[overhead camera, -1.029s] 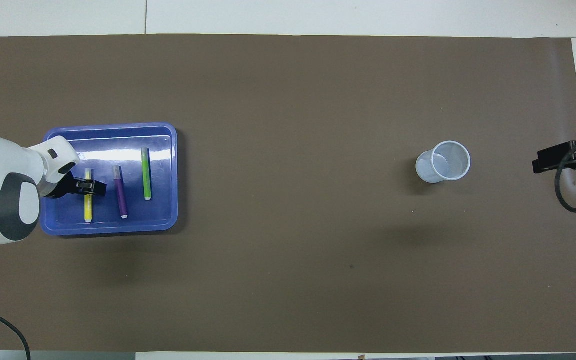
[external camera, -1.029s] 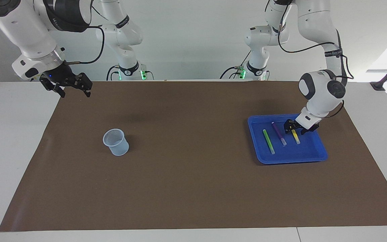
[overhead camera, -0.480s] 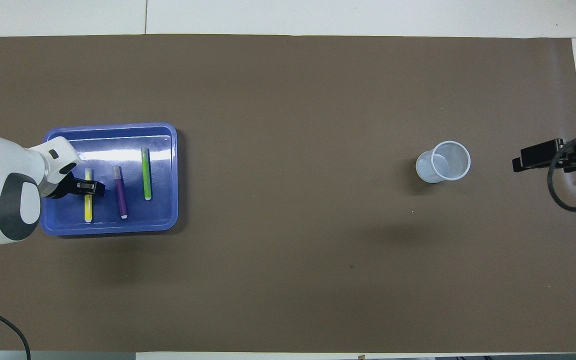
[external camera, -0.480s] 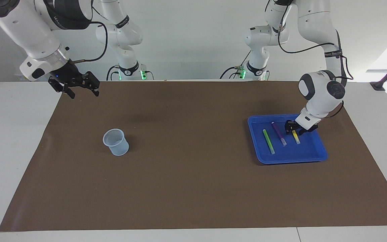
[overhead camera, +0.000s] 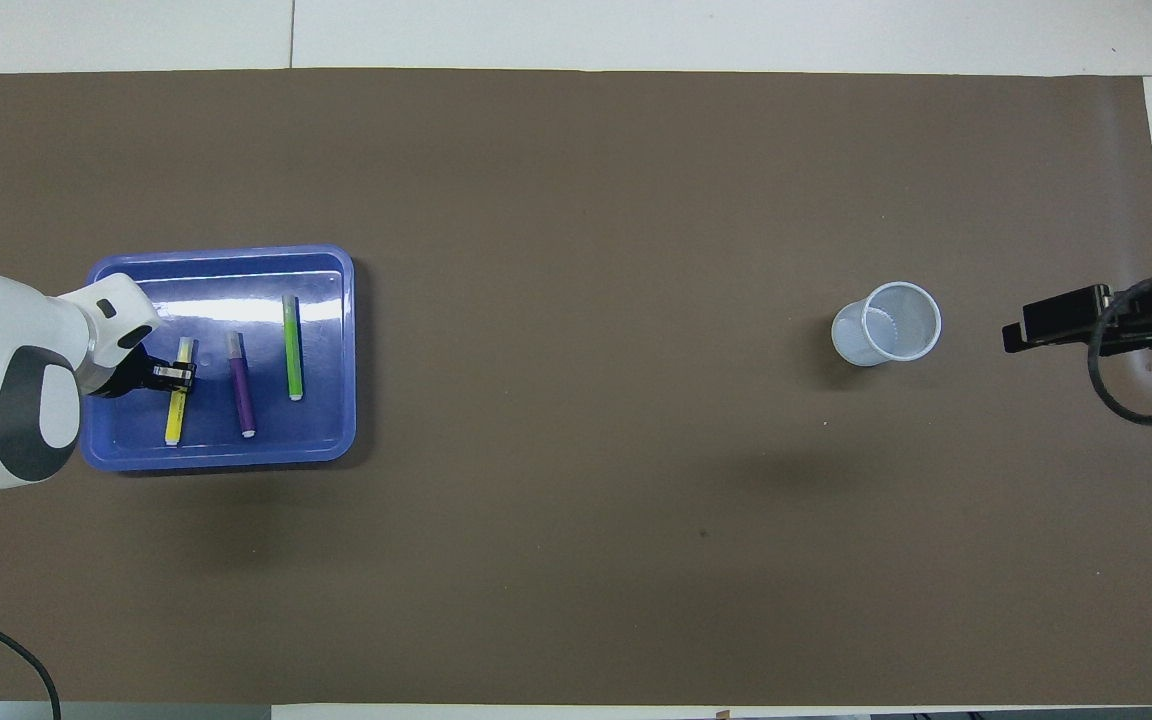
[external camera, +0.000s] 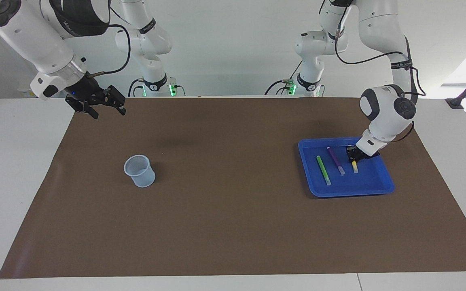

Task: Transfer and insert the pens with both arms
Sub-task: 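Lower the left gripper onto the yellow pen in the tray and grasp it, then lift the yellow pen with the left gripper while the right gripper approaches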

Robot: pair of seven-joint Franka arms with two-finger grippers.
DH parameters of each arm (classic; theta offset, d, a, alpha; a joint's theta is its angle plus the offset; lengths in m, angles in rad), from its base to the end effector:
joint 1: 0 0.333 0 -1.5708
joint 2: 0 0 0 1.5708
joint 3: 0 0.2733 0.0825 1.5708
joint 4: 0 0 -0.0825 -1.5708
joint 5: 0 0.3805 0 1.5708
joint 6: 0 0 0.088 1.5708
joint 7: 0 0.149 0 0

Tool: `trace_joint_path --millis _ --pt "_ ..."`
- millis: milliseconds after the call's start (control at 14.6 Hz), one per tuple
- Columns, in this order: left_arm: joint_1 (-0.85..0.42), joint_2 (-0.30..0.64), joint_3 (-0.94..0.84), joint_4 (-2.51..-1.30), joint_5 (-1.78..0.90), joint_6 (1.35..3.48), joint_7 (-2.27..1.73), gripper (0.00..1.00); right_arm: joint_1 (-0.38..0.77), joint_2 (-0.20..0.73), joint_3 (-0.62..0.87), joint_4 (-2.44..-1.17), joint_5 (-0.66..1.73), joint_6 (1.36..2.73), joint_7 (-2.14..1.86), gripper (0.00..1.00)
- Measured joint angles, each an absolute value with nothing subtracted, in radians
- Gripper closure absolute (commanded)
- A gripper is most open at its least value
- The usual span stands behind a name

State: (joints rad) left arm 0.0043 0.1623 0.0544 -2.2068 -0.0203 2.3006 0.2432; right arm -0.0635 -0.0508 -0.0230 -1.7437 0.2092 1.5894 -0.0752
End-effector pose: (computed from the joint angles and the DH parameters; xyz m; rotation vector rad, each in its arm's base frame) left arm 0.5270 0.0305 0.2199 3.1124 -0.2666 -0.1040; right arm 0.5294 -0.0154 0.4916 -2.9211 0.0380 0.1260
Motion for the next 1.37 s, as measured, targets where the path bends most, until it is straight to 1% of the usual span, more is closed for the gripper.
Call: trace_joint_path --millis 412,617,823,960,1097,1372 --pt "0.004 0.162 0.054 -2.205 -0.02 2.301 0.243 1.0 -0.059 -0.061 -0.021 -1.764 0.313 1.59 -0.075 0.0" --pt "0.004 0.164 0.054 -2.181 -0.02 2.281 0.243 1.0 -0.059 -0.083 -0.021 -1.822 0.414 1.632 -0.075 0.0" --pt "0.003 0.165 0.052 -2.114 -0.02 2.192 0.243 1.0 -0.05 -0.114 -0.019 -1.891 0.485 1.661 -0.075 0.0" --pt "-0.002 0.165 0.049 -2.054 -0.02 2.103 0.239 1.0 -0.039 -0.134 -0.018 -1.928 0.53 1.67 -0.075 0.0" --pt "-0.008 0.164 0.042 -1.986 -0.021 2.001 0.209 1.0 -0.038 -0.15 -0.019 -1.964 0.623 1.671 -0.075 0.0" --pt "-0.01 0.163 -0.04 -1.837 -0.027 1.764 -0.004 1.0 -0.026 -0.175 -0.019 -2.016 0.69 1.711 -0.128 0.0"
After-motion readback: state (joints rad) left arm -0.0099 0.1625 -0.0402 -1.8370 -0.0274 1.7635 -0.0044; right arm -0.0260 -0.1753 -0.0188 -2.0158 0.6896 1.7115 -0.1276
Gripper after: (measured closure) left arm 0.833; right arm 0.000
